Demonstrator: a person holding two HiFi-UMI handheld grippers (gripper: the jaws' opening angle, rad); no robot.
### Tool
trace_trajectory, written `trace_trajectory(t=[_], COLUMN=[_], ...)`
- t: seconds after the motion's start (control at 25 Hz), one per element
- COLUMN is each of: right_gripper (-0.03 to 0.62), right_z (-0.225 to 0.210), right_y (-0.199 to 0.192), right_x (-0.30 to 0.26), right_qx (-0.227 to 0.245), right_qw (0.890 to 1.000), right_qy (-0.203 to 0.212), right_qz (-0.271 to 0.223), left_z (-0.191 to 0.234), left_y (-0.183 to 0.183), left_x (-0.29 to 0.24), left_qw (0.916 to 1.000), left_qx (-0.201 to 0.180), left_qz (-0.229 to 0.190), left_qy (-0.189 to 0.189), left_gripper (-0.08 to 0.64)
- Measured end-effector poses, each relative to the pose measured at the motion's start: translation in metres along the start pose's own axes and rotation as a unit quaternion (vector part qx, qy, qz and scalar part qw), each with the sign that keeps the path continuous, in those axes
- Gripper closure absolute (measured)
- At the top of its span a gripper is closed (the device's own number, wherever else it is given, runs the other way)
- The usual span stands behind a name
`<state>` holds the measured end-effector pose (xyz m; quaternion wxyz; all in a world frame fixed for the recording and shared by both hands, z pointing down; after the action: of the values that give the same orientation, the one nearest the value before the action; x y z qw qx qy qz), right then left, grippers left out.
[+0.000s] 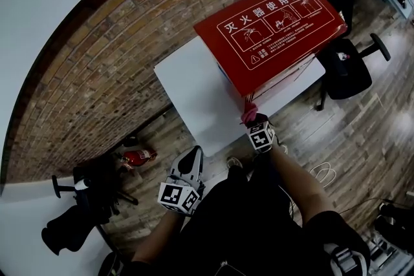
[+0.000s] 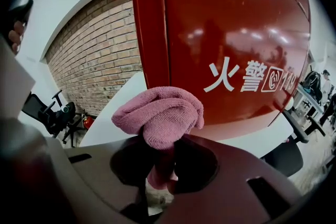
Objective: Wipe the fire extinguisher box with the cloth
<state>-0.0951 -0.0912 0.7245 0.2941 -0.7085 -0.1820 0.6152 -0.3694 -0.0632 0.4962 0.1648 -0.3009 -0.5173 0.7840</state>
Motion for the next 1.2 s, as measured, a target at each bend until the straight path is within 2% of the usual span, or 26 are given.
trace_trajectory(t=[0.68,0.96,1.2], right_gripper=[0.508,0.508,0.508], right_z=[-0.007,-0.010,-0.020], right_y=[-0.036,-0.038,-0.044], right_x=[-0.049,-0.050,-0.055], right_qx=[0.006,-0.008,-0.027], right_qw=[0.999,0.999,0.996], right_qy=[-0.003,0.018,0.049], right_qz=[0.048,0.050,0.074], left_z=[0.002,-0.015,-0.042], left_y=[-0.010,-0.009,-0.010], left_x=[0.039,0.052,0.051], left_qw=[0.9989,0.9963,0.9917], left_qx=[-0.002,0.005,0.021], left_qz=[0.011,-0.003,-0.018], left_qy=[0.047,0.085,0.125], left_gripper=[0.537,0.537,0.537])
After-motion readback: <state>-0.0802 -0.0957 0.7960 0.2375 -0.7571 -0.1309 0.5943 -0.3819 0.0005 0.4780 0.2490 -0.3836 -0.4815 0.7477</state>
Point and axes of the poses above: the fingertips, and each gripper's own axes: x backward along the fingers, z to its left, y out of its top, the point moved 9 cm from there along x, backward along the fingers, and after that the axes turned 1 degree about y, right-handed, at the moved point
